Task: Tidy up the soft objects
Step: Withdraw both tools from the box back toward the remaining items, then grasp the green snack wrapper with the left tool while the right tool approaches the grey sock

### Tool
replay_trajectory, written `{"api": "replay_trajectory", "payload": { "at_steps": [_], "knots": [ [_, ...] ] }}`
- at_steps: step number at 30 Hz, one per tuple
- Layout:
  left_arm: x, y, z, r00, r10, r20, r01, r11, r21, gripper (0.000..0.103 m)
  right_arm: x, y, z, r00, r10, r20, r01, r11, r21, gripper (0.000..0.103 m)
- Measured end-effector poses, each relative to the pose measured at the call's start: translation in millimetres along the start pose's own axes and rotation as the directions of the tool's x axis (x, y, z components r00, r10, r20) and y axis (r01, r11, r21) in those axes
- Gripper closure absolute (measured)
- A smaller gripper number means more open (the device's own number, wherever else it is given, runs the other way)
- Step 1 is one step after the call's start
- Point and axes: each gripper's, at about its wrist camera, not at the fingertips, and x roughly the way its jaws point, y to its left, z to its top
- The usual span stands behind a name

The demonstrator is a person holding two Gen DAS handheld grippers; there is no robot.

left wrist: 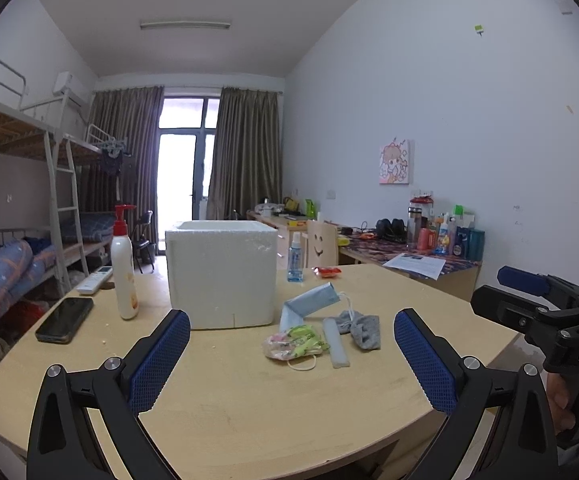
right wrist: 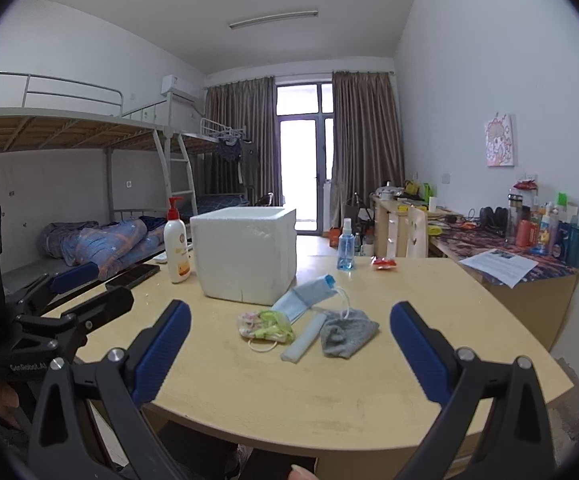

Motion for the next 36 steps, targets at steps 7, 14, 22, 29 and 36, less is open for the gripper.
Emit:
{"api": "replay_trajectory", "payload": {
  "at_steps": [7,14,22,29,36],
  "knots": [
    [11,-1,-11,1.000,-0.009,-0.030,0.009,1.000,0.002,0.001,13,-4,-10,0.999,-0.025,-0.043,0.025,1.000,0.017,0.002],
    [24,-5,-11,0.997,-0.041,-0.061,0.041,0.999,0.007,0.001,27,-8,-13,0.996,-0.024,-0.083,0.027,0.999,0.036,0.002],
    [55,3,-10,0.991,-0.062,-0.118,0.061,0.998,-0.011,0.001,50,-24,-18,0.990,-0.038,-0.134,0.048,0.996,0.073,0.002],
    [89,5,-11,0.979,-0.082,-0.188,0.077,0.996,-0.037,0.001,67,-43,-20,0.984,-0.054,-0.170,0.071,0.993,0.092,0.002],
    [118,1,-11,0.961,-0.103,-0.255,0.098,0.995,-0.030,0.001,82,-58,-22,0.977,-0.068,-0.201,0.091,0.990,0.110,0.002]
  ]
}}
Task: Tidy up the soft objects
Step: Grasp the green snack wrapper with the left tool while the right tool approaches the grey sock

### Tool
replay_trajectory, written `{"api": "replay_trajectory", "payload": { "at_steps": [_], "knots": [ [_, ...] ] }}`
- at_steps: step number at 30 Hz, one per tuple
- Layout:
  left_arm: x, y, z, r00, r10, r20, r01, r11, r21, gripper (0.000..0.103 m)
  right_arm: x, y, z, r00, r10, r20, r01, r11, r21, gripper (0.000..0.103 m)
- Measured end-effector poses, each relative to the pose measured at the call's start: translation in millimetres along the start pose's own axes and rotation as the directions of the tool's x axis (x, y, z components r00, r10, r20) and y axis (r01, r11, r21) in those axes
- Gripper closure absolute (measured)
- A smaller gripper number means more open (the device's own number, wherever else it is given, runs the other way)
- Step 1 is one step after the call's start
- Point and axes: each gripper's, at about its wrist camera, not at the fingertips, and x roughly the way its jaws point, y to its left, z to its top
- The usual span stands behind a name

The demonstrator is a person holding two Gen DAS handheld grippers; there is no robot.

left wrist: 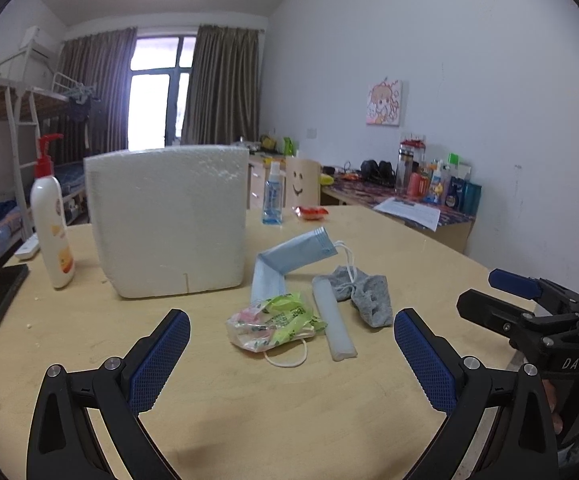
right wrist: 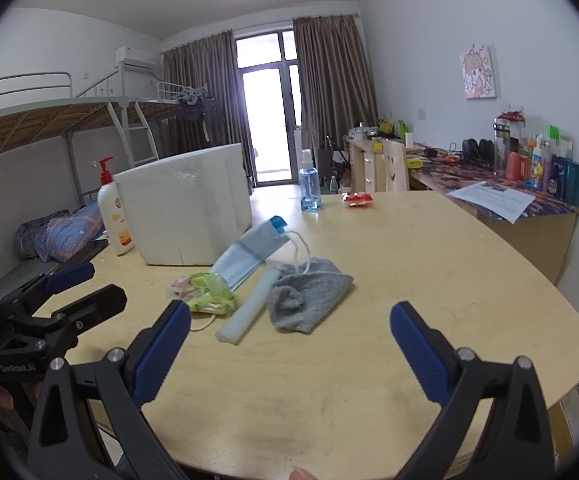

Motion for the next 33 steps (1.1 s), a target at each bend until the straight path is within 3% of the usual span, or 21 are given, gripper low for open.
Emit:
{"api": "replay_trajectory", "payload": {
  "at_steps": [10,17,23,27,33],
  "knots": [
    [40,7,9,0.993,-0.002,-0.115,-0.002,1.000,-0.028,0.001,39,-16,8,0.996,0.059,-0.066,-0.058,0.998,0.021,0.002],
    [62,11,15,0.984,-0.002,-0.179,-0.008,0.998,-0.055,0.002,70,-23,23,0.976,0.115,-0.184,-0.108,0.993,0.049,0.002],
    [78,12,16,0.970,-0.015,-0.243,0.003,0.999,-0.050,0.012,85,-27,20,0.963,0.151,-0.225,-0.142,0.988,0.057,0.002],
    [91,15,13,0.952,-0.037,-0.304,0.017,0.998,-0.066,0.020,90,-25,19,0.958,0.172,-0.230,-0.163,0.985,0.056,0.002],
    [96,18,13,0.943,-0.062,-0.327,0.033,0.995,-0.095,0.032,95,-29,20,0.947,0.213,-0.241,-0.199,0.977,0.081,0.002]
  ]
}}
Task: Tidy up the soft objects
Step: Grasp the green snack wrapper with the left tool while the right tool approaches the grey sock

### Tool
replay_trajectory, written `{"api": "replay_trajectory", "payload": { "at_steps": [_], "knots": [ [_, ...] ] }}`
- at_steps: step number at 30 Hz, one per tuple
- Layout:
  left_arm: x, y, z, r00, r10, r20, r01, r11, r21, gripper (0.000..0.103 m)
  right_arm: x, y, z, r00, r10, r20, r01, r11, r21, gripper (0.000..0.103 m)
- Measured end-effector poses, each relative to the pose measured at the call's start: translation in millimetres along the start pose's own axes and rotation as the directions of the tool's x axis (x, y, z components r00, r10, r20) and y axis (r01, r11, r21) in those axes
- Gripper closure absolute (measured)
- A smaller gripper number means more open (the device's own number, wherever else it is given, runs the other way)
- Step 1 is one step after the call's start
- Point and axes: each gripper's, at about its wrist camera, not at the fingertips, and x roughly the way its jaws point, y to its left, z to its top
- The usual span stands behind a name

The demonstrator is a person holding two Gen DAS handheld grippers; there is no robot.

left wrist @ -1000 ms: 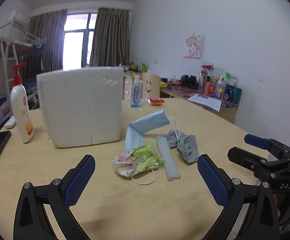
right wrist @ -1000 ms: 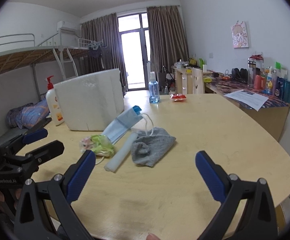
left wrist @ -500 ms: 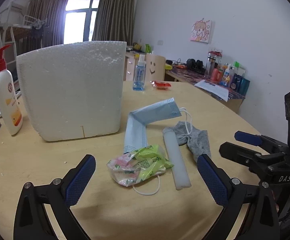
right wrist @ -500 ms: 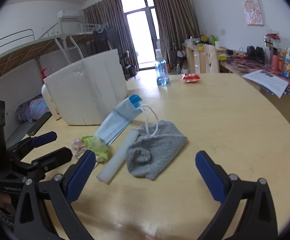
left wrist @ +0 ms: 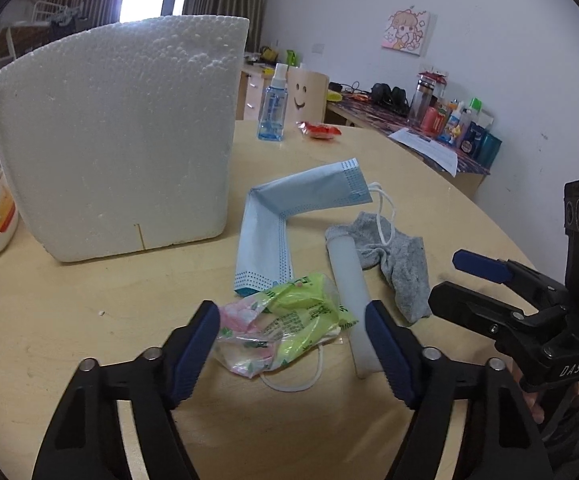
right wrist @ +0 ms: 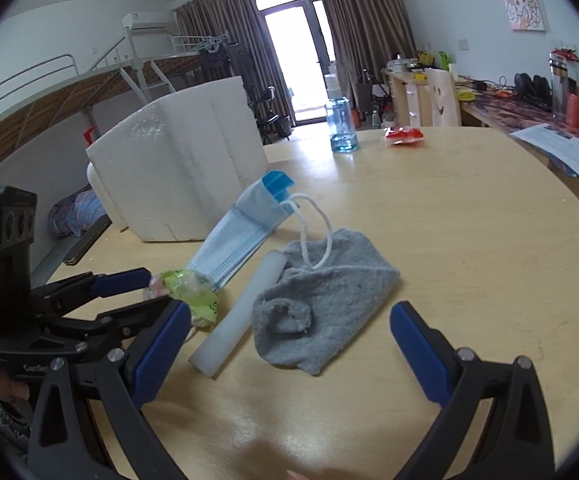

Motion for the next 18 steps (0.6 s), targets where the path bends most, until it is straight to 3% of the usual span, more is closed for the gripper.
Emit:
{"api": "replay_trajectory", "payload": {
  "at_steps": [2,4,12,16,18],
  "knots": [
    [0,0,-1,1.000,-0.011,-0.008,0.011,1.000,0.002,0.038,1,0,0,1.000,0.012,-0.002,-0.012,1.000,0.003,0.002],
    [1,0,-2,1.000,-0.015,-0.015,0.015,1.000,0.001,0.052,1,1,1,1.000,0.015,0.000,-0.015,1.000,0.000,0.002],
    [1,7,-8,0.999,-0.019,-0.031,0.018,0.999,-0.028,0.076,3,-2,2,1.000,0.025,-0.011,-0.025,0.999,0.020,0.002],
    [-1,12,-11,0.999,-0.048,-0.026,0.047,0.998,-0.045,0.080,4,-1,2,1.000,0.020,-0.009,-0.020,1.000,0.015,0.002],
    [-3,14,-13,0.995,-0.101,-0.014,0.100,0.993,-0.060,0.081,5,-1,2,1.000,0.003,-0.013,-0.003,1.000,0.013,0.002]
  ]
}}
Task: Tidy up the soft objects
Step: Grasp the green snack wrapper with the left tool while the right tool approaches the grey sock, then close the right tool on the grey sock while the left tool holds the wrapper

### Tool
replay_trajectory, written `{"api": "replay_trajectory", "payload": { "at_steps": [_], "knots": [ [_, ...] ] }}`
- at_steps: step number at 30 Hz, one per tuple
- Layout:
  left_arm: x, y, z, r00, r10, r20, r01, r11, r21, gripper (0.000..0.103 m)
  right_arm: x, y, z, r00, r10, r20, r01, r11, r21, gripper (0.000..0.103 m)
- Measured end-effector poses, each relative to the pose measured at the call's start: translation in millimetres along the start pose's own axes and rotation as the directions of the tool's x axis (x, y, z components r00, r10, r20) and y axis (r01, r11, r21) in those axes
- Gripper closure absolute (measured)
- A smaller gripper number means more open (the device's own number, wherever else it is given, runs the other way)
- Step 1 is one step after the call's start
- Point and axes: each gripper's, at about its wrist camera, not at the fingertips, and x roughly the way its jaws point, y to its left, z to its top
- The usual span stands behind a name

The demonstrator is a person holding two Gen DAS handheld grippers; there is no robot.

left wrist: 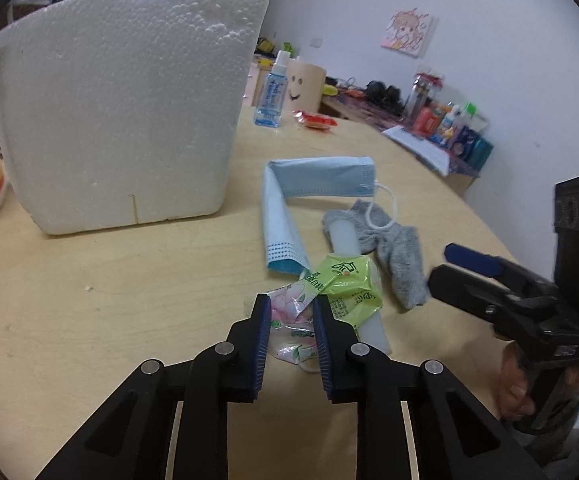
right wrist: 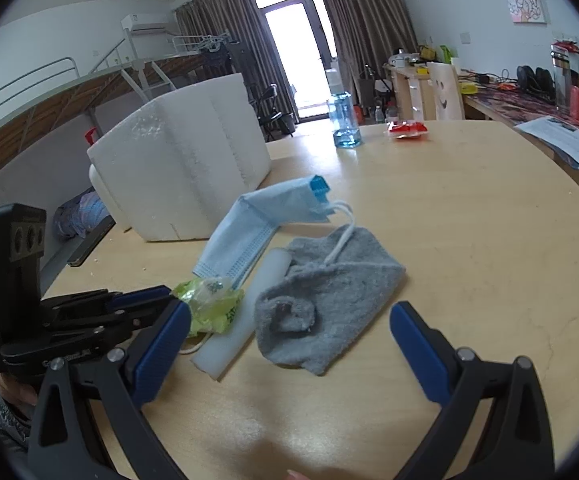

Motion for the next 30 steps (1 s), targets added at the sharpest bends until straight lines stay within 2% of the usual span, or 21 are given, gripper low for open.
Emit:
{"api": "replay_trajectory", "payload": {
  "at_steps": [2,3,6,9,11,15,20,22,25,30],
  "knots": [
    [-2,4,-1,0.997,-0.073,0.006,0.073,0.997,-0.021,0.085,2,1,0,1.000,-0.010,-0.011,0.010,1.000,-0.005,0.002],
    [-4,6,-1,0.996,-0.088,0.013,0.089,0.996,-0.030,0.092,4,1,1,1.000,-0.017,-0.019,0.017,1.000,-0.005,0.002],
    [-8,8,-1,0.993,-0.112,0.033,0.113,0.993,-0.044,0.093,9,2,1,0.998,-0.046,-0.040,0.046,0.999,-0.003,0.002],
    [-15,5,-2,0.989,-0.133,0.059,0.135,0.990,-0.029,0.095,11,2,1,0.996,-0.070,-0.052,0.070,0.998,-0.009,0.008],
    [-17,5,-3,0.987,-0.143,0.069,0.145,0.989,-0.029,0.096,13,3,1,0.995,-0.085,-0.060,0.084,0.996,-0.016,0.014],
    [-23,6,-3,0.981,-0.165,0.100,0.167,0.986,-0.022,0.097,20,3,-1,0.989,-0.112,-0.100,0.111,0.994,-0.018,0.037],
    [-25,5,-4,0.977,-0.176,0.117,0.179,0.984,-0.014,0.097,22,3,-2,0.982,-0.151,-0.113,0.149,0.989,-0.019,0.053],
    [-25,5,-4,0.976,-0.180,0.120,0.183,0.983,-0.014,0.097,22,2,-2,0.979,-0.172,-0.111,0.171,0.985,-0.015,0.071],
    [-25,5,-5,0.975,-0.188,0.116,0.190,0.982,-0.008,0.097,21,1,-3,0.978,-0.178,-0.109,0.178,0.984,-0.008,0.081],
    [-22,4,-4,0.977,-0.185,0.104,0.187,0.982,-0.007,0.097,12,-6,-6,0.980,-0.169,-0.107,0.175,0.984,0.046,0.085]
  ]
}}
